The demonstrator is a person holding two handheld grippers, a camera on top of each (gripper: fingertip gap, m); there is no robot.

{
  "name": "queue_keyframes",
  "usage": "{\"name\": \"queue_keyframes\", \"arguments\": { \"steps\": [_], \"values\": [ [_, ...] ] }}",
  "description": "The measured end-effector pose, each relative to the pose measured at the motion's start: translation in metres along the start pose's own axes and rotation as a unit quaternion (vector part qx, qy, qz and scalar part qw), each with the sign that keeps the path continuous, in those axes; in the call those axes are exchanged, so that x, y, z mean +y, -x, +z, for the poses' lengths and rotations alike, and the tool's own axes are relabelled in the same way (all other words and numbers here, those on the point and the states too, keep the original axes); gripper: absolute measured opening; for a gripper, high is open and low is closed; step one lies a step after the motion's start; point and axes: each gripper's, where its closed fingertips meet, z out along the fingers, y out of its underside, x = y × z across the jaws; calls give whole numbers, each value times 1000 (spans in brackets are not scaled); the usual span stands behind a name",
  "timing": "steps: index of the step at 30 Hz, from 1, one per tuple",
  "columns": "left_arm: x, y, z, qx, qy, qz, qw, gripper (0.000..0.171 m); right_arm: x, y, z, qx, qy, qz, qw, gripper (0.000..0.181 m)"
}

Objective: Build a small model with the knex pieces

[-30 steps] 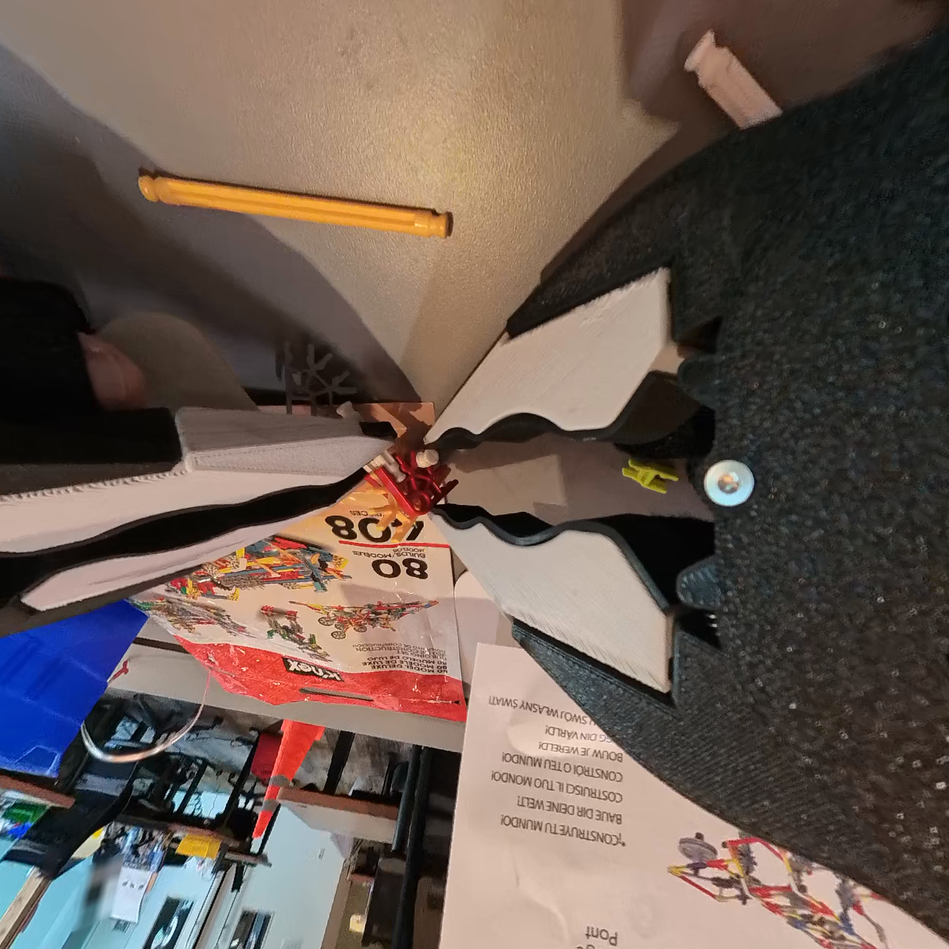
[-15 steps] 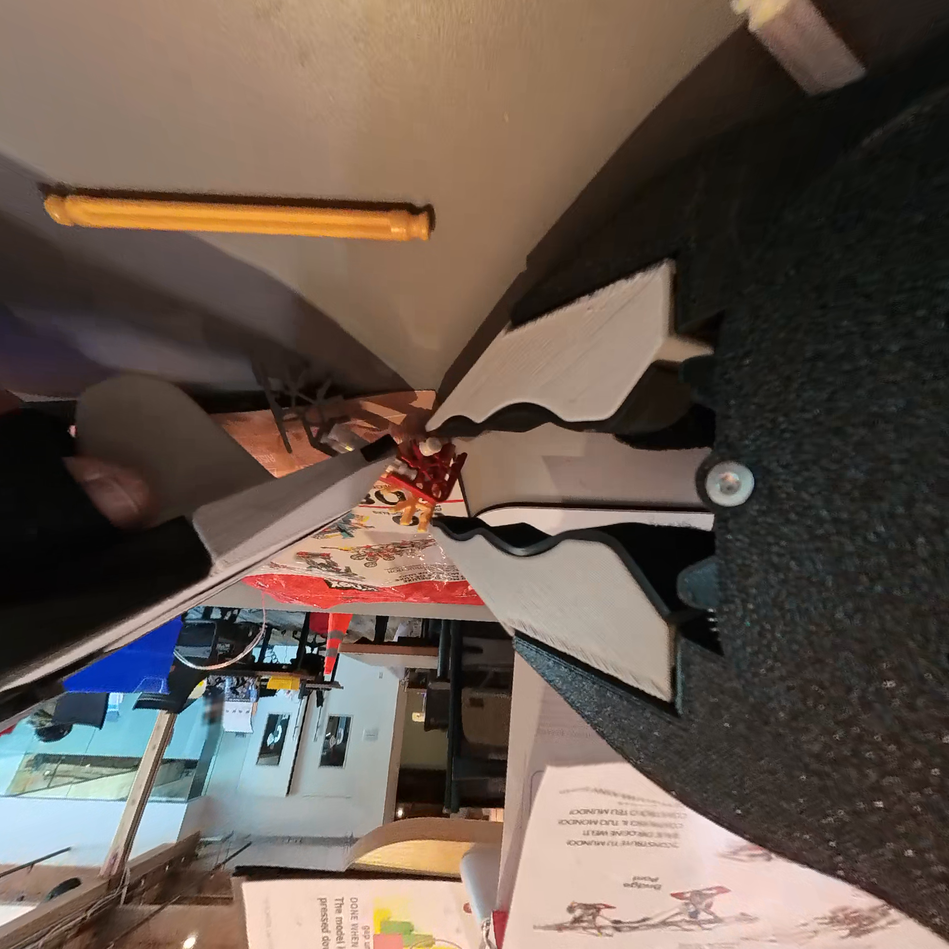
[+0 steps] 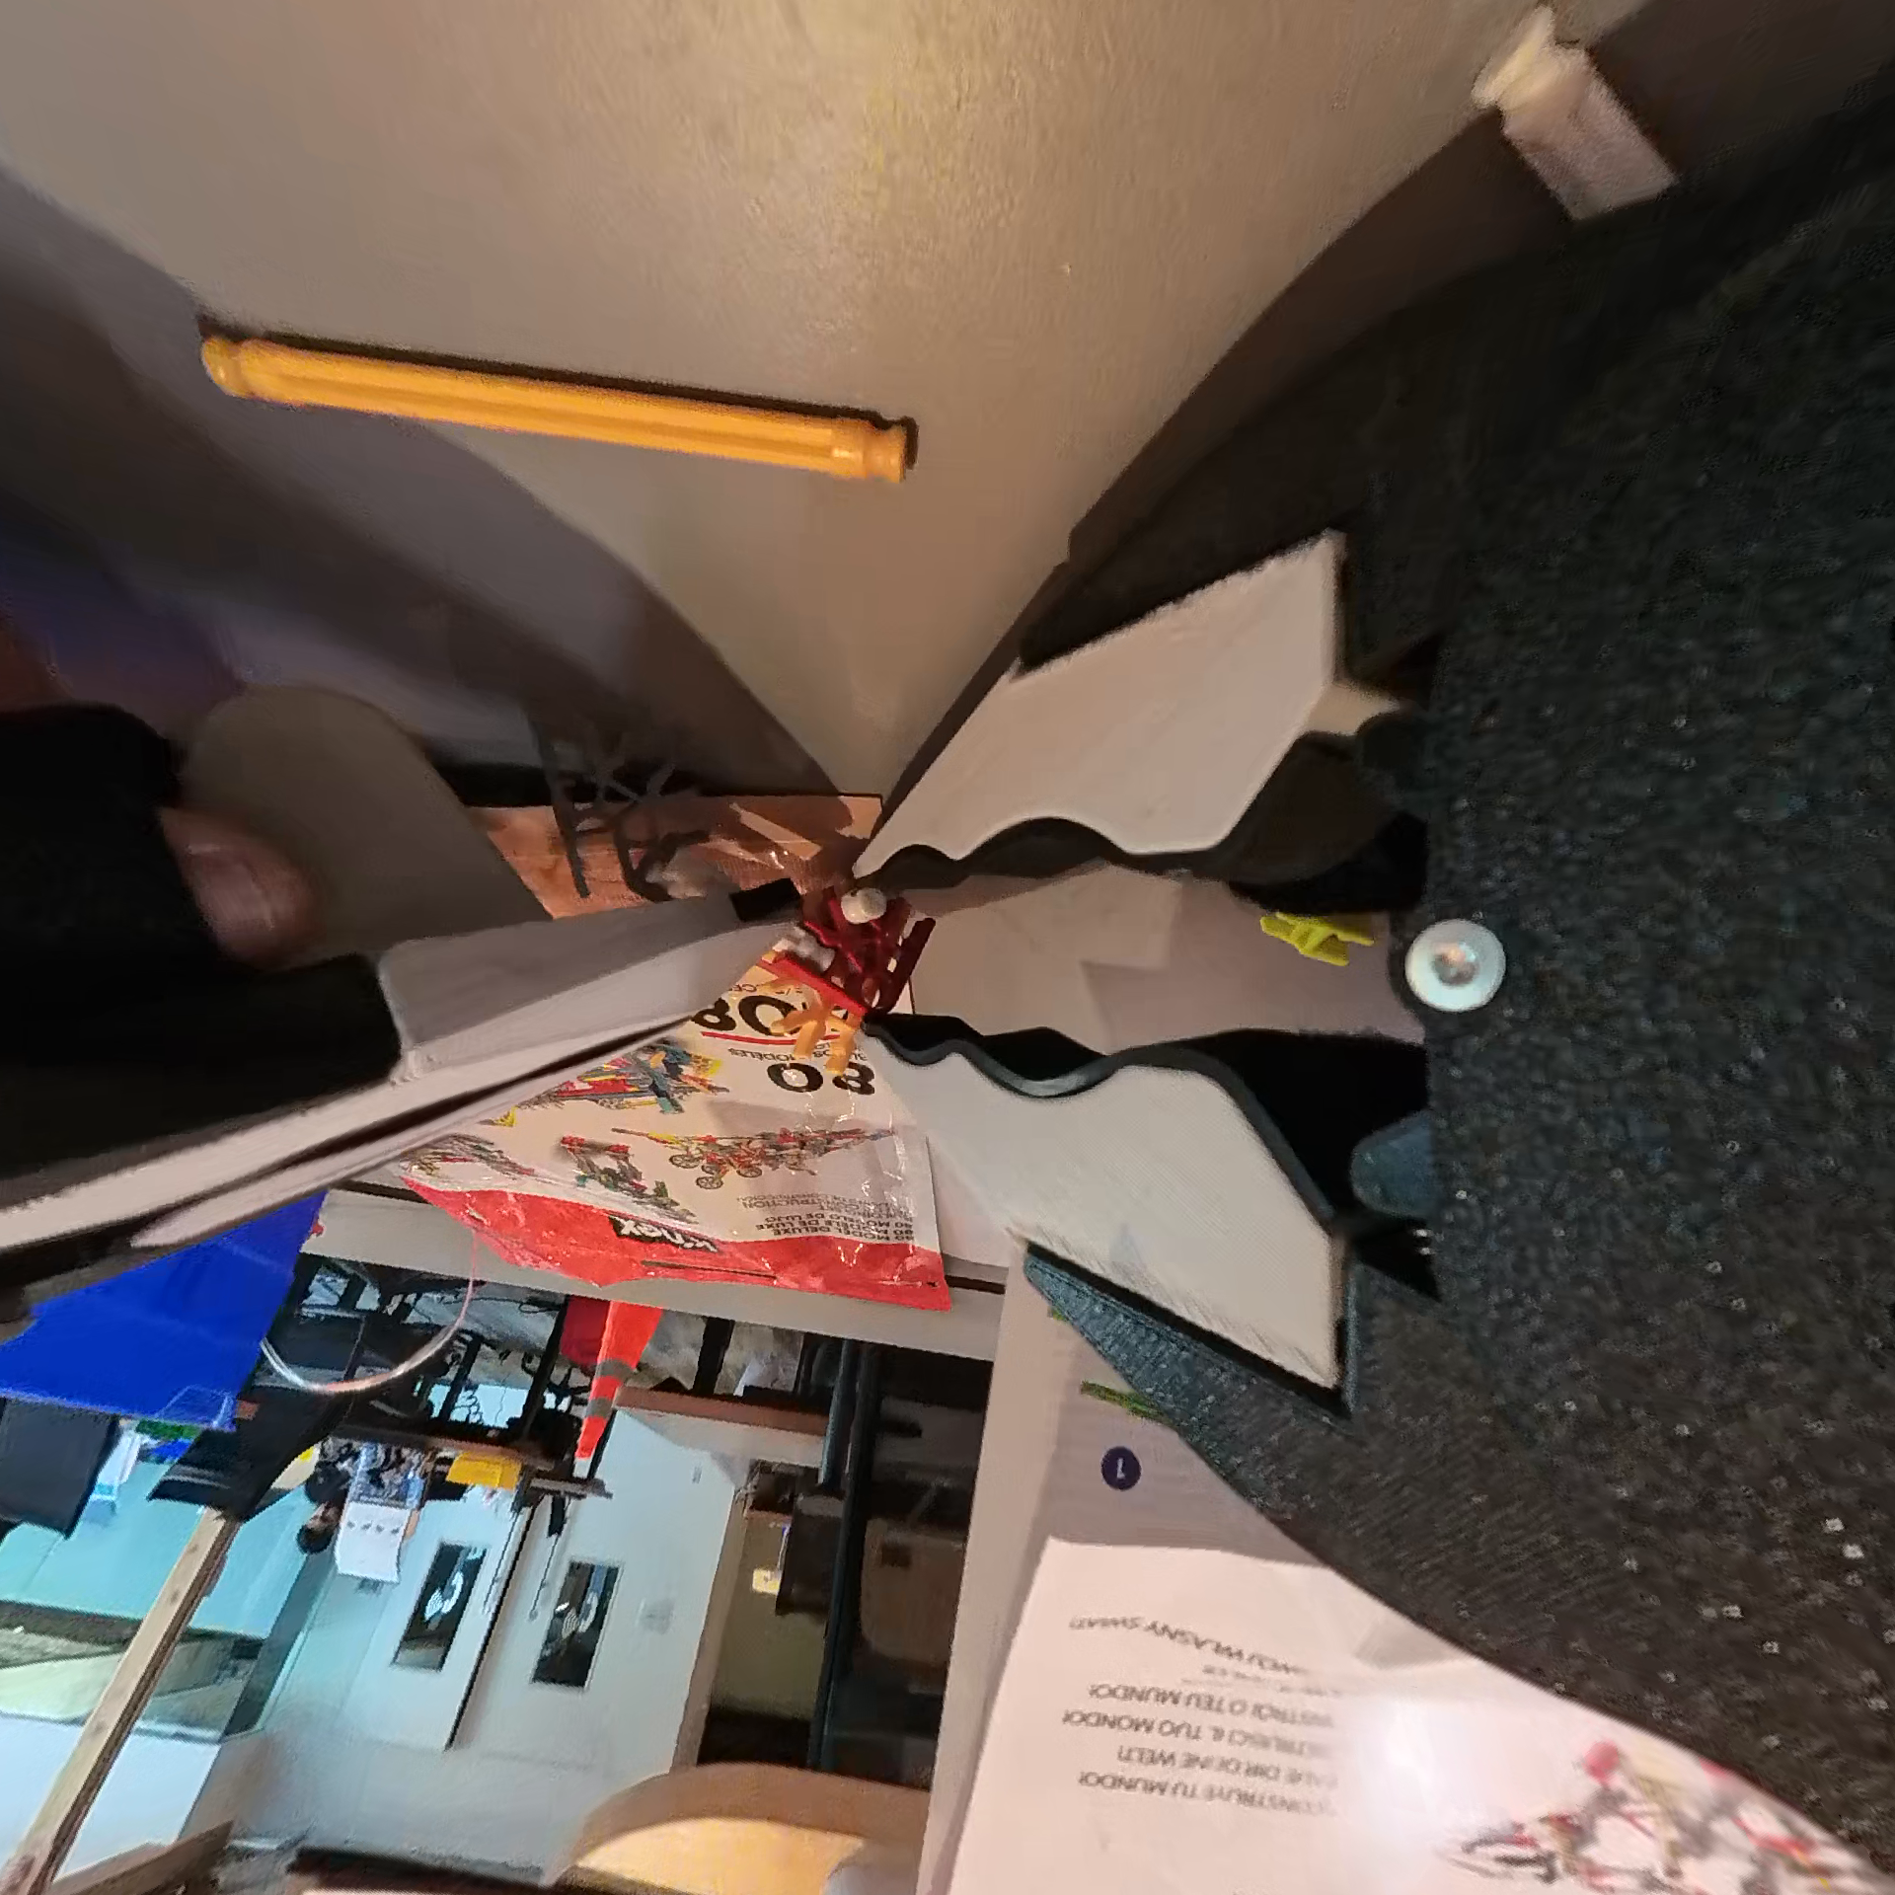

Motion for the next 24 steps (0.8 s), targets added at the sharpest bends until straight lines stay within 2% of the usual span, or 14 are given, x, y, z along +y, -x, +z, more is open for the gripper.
{"name": "queue_keyframes", "arguments": {
  "steps": [4, 9, 13, 18, 24],
  "values": [
    [-2, 0, 1, 14, -10, -44, 999, 22, -1, -3, 1, 5, -2, 3, 1000, 15],
    [-3, -1, 1, 26, -12, -63, 998, 21, 0, -3, 2, 6, 1, -2, 1000, 15],
    [-3, -1, 1, 32, -11, -64, 997, 21, 0, -4, 2, 13, 4, -14, 1000, 15],
    [-5, -1, 1, 41, -15, -65, 997, 22, 4, -8, 4, 60, 30, -75, 995, 15],
    [-5, -1, 1, 43, -16, -74, 996, 22, 3, -8, 4, 61, 24, -81, 995, 19]
  ]
}}
